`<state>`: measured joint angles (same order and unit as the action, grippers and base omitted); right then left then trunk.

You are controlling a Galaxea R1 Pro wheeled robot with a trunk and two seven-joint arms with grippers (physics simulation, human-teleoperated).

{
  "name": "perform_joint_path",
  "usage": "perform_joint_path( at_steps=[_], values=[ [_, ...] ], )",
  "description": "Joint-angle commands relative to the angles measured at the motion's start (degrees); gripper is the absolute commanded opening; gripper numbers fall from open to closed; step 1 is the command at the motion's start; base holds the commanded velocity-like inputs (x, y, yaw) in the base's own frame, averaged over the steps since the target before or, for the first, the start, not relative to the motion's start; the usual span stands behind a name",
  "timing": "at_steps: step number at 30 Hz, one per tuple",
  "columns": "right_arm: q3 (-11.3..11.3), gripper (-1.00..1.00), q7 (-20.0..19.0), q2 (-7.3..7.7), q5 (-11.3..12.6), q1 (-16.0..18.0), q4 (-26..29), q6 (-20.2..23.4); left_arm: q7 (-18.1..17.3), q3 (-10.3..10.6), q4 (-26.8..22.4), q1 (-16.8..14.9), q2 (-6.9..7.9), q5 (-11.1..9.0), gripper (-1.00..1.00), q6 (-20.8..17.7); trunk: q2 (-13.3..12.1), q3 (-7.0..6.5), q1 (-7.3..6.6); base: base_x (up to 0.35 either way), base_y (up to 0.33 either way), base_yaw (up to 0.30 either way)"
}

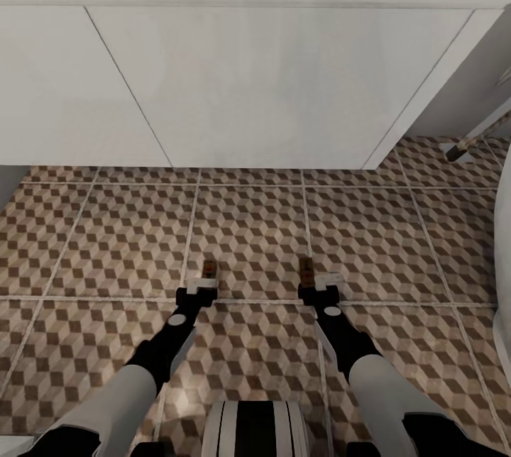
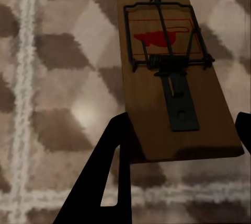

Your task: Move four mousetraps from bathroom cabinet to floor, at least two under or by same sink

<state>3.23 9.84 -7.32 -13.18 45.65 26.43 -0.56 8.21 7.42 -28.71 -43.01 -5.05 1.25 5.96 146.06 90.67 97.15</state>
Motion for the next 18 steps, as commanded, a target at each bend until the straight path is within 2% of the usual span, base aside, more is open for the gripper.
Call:
perform_joint_path(
  at_steps=[1, 4, 11, 18],
  values=[
    [0.37, -1.00, -0.17, -0.05, -0.32, 0.06, -0.03, -0.09, -0.14, 0.36, 0.05, -0.02, 0.27, 0.20, -1.00, 0.16, 0.01, 0.03, -0.01, 0.000, 0.000, 0.000],
    [0.37, -1.00, -0.19, -0.01, -0.29, 0.10, -0.05, -0.07, -0.86, 0.34, 0.03, -0.04, 0.57, 0.18, -1.00, 0.17, 0.01, 0.03, -0.01, 0.000, 0.000, 0.000],
    [0.29, -1.00, -0.25, 0.06, -0.62, 0.14, 0.18, -0.01, -1.69, 0.26, 0.42, -0.05, 2.57, -0.04, -1.00, 0.22, 0.01, 0.03, -0.01, 0.000, 0.000, 0.000],
    [0.28, -1.00, -0.26, 0.07, -0.63, 0.14, 0.02, 0.49, -1.78, 0.26, 0.23, -0.02, 2.99, 0.09, -1.00, 0.37, 0.01, 0.03, -0.01, 0.000, 0.000, 0.000]
  ],
)
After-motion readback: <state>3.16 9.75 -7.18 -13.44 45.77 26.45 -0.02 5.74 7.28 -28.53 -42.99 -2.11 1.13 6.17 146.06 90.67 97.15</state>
